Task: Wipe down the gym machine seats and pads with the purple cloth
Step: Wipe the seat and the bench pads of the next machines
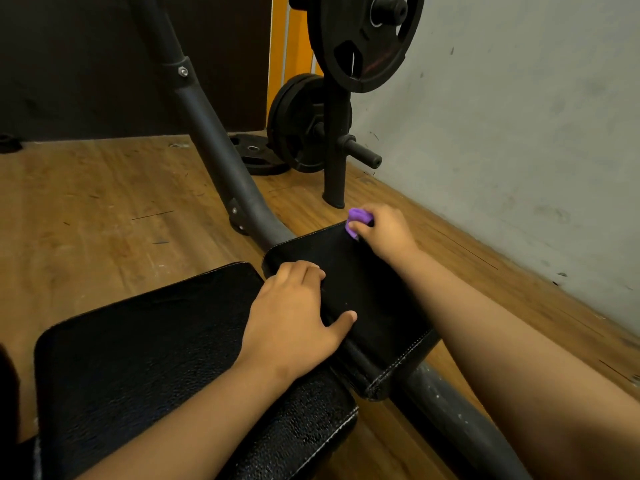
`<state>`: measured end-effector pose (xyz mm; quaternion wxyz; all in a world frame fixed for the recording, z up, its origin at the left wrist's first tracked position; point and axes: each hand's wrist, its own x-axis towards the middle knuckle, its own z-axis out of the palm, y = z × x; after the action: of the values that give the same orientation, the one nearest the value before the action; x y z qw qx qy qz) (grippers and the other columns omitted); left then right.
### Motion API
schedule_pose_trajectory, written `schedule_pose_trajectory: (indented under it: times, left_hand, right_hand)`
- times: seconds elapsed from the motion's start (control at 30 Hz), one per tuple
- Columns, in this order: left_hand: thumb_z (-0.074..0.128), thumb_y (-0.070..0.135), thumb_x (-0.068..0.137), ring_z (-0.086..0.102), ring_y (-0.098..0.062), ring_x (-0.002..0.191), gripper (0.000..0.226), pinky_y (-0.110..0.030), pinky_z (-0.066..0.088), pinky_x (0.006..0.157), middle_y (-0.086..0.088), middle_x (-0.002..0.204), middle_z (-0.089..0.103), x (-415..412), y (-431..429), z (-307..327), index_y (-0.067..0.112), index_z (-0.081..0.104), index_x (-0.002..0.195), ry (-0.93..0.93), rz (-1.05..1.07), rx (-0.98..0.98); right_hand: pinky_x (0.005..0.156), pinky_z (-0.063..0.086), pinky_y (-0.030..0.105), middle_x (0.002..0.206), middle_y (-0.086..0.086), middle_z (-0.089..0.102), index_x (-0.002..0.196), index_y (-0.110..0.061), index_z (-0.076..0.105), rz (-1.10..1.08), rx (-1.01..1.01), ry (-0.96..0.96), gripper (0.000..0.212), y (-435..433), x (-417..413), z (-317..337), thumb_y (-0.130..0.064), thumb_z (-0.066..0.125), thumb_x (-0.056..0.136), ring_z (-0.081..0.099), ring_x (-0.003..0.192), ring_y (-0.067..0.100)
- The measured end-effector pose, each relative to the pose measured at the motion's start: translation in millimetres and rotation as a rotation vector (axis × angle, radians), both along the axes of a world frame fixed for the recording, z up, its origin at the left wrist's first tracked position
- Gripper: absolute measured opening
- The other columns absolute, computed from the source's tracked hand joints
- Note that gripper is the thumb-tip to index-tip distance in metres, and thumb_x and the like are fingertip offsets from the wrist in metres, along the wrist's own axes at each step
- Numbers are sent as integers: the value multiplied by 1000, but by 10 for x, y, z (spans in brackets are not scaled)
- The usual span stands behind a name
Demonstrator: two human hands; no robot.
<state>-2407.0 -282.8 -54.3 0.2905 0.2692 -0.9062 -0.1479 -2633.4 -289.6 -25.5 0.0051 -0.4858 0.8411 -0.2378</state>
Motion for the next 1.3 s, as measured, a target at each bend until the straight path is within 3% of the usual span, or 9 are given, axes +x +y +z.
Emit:
schedule_pose_trajectory:
  times: [0.17, 0.27, 0.4, 0.53, 0.67, 0.77, 0.93, 1.17, 1.3]
  left_hand:
    - [52, 66, 82, 31, -5, 131, 71, -20, 29, 103, 11, 139, 39, 7, 11, 5, 22, 42, 138, -3, -4, 23]
    - [57, 62, 80, 32, -5, 127, 69, -17, 33, 93, 8, 136, 36, 12, -7, 3, 23, 39, 135, 27, 20, 85]
    - [60, 40, 85, 37, -5, 117, 44, -20, 42, 79, 10, 124, 39, 30, -5, 63, 22, 46, 123, 53, 12, 171]
    - [55, 22, 89, 41, -6, 121, 39, -22, 39, 86, 8, 126, 48, 93, -66, 146, 21, 50, 128, 58, 37, 259]
    - [53, 19, 92, 50, -8, 101, 29, -30, 46, 90, 8, 119, 54, 261, -114, 317, 22, 55, 121, -13, 22, 258]
    - [55, 25, 94, 49, -4, 112, 29, -29, 46, 96, 11, 118, 54, 469, 0, 399, 24, 55, 122, -50, -24, 232]
    - [57, 30, 93, 47, 1, 109, 29, -23, 44, 93, 15, 116, 51, 932, 238, 402, 30, 54, 122, -129, -66, 214]
    - [57, 32, 92, 47, -7, 116, 30, -26, 42, 96, 12, 120, 52, 1522, 391, 323, 27, 55, 122, -104, 145, 131]
    - [59, 29, 91, 48, -12, 114, 31, -31, 39, 97, 5, 121, 55, 1653, 441, 211, 21, 57, 121, -80, 262, 90]
  right_hand:
    - [80, 43, 25, 89, -2, 58, 90, -15, 63, 229, -50, 119, 8, -21, 320, -46, -23, 62, 91, 52, 83, 10]
    - [78, 43, 28, 89, 2, 63, 92, -12, 68, 413, -87, 92, 12, 77, 550, -59, -23, 65, 89, 56, 85, 13]
    - [77, 46, 23, 92, -3, 65, 98, -15, 71, 483, -101, -9, 14, 341, 665, 2, -23, 67, 88, 58, 86, 7]
    - [79, 48, 26, 91, -5, 63, 96, -18, 71, 500, -19, -67, 10, 694, 670, 19, -22, 67, 87, 58, 86, 6]
    - [85, 49, 26, 95, -7, 64, 98, -21, 70, 483, 44, -106, 11, 1163, 689, 42, -24, 66, 88, 59, 93, 6]
    - [86, 49, 25, 97, -7, 62, 99, -20, 69, 464, 122, -120, 14, 1459, 767, 120, -27, 67, 87, 59, 94, 5]
    - [78, 51, 21, 96, -8, 62, 96, -22, 68, 403, 289, -127, 10, 1683, 903, 369, -27, 68, 88, 60, 86, 4]
    - [65, 54, 18, 99, -9, 63, 103, -24, 61, 219, 85, -252, 16, 1839, 1219, 261, -19, 66, 89, 66, 80, 5]
    - [66, 51, 21, 93, -7, 59, 87, -23, 59, 129, 13, -103, 11, 1733, 1445, 116, -26, 69, 85, 61, 78, 6]
